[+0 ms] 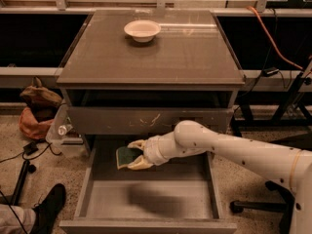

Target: Place sponge into middle drawer

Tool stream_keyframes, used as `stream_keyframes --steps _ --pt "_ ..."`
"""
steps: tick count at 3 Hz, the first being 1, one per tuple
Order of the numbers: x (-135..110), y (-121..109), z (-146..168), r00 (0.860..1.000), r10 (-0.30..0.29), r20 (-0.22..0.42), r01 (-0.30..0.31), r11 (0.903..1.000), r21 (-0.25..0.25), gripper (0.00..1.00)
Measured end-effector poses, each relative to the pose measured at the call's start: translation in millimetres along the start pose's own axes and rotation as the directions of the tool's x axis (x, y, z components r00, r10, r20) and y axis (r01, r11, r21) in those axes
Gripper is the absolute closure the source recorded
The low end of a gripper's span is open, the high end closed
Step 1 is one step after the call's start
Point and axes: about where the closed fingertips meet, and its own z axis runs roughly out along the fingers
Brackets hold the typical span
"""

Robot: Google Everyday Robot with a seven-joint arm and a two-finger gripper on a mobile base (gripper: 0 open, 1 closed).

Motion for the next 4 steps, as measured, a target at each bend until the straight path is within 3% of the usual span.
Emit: stream_keyframes --steps 1,2,3,4 --pt "34 30 47 0.996 0.078 0.043 -0.076 0.9958 -0.052 1.0" --pt "62 54 86 0.987 0.153 0.046 -0.148 0.9836 -0.103 1.0" --pt "92 77 127 0.97 0.243 0.025 -0.238 0.9631 -0.125 1.0" --pt "92 77 128 0.97 0.244 0.024 -0.239 0.9629 -0.125 1.0"
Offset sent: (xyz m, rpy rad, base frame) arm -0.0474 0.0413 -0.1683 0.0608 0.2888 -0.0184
